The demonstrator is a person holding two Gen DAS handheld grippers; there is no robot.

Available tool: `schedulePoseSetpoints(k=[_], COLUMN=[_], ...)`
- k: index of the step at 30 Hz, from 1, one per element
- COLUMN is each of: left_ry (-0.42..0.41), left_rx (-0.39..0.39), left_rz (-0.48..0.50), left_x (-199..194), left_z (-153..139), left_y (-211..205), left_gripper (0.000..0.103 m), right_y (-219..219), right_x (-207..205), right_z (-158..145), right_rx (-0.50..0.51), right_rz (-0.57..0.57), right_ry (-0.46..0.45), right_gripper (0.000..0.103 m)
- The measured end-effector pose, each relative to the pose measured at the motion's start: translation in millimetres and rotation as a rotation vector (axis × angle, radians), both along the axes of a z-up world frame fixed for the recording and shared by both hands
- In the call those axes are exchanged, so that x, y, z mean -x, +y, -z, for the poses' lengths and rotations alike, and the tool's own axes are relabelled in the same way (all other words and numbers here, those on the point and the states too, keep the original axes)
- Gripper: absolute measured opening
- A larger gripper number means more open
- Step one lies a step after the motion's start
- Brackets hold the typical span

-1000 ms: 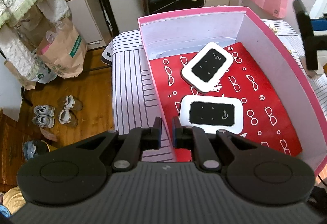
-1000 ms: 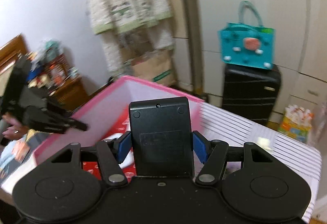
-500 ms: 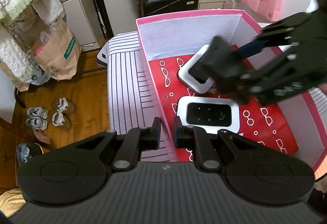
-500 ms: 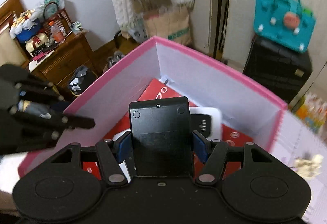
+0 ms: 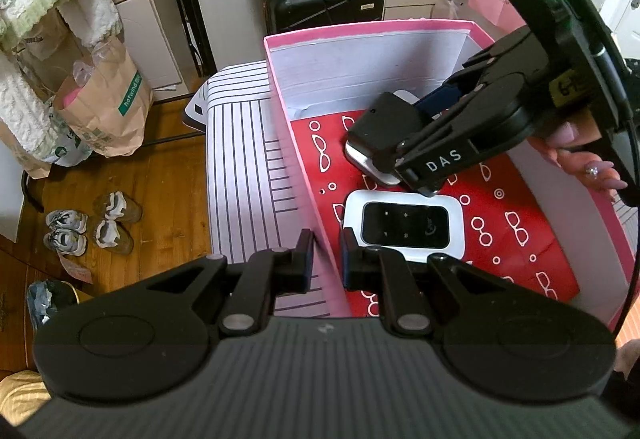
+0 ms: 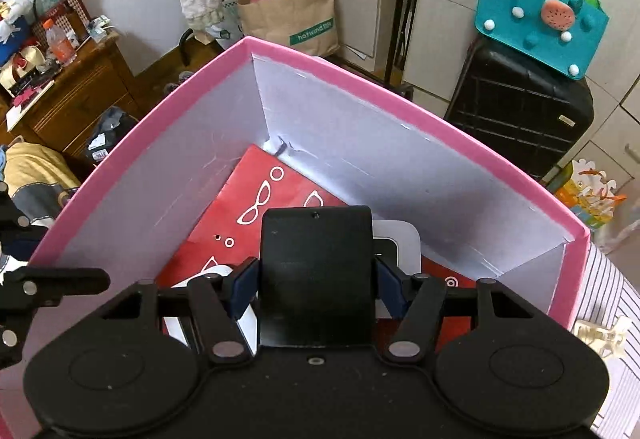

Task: Organize rigid objects
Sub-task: 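Carry the black power bank into the box and release it on the white router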

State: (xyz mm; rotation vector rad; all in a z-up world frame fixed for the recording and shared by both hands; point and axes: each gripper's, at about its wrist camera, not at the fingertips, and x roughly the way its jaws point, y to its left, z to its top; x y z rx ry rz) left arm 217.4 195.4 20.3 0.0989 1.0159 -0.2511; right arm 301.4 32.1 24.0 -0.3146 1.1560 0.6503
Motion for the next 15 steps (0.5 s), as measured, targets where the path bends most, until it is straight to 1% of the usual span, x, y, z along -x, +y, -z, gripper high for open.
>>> schedulePoseSetpoints(k=[3, 7, 11, 13, 15], left_ry=[0.001, -0.001, -0.001, 0.001, 0.002], left_rx=[0.003, -0.005, -0.022, -0.03, -0.037], left_rz=[-0.002, 0.003, 0.015, 0.019, 0.02], left_x=[-1.1, 0.0, 0.2, -0.4, -0.5], left_z=[0.1, 0.4, 0.4, -0.1, -0.8], left_y=[1.0, -0.6, -3.8, -5.1, -6.6], left_gripper=[0.013, 0.013, 0.013, 0.013, 0.013], right_y=[-6.2, -29.2, -63.8, -78.8, -98.2], right_x=[4.5, 9.7, 28.9, 37.4, 49.5], right_z=[-10.2, -33.1, -60.4, -68.9, -75.7], right_rx=[-0.021, -0.114, -0.205, -0.243, -0.281], right_rz=[0.007, 0.034, 0.063, 0.08, 0.103], right_ry=[-0.035, -0.053, -0.103, -0.118, -0.152], right_gripper=[0.07, 0.07, 0.07, 0.07, 0.07])
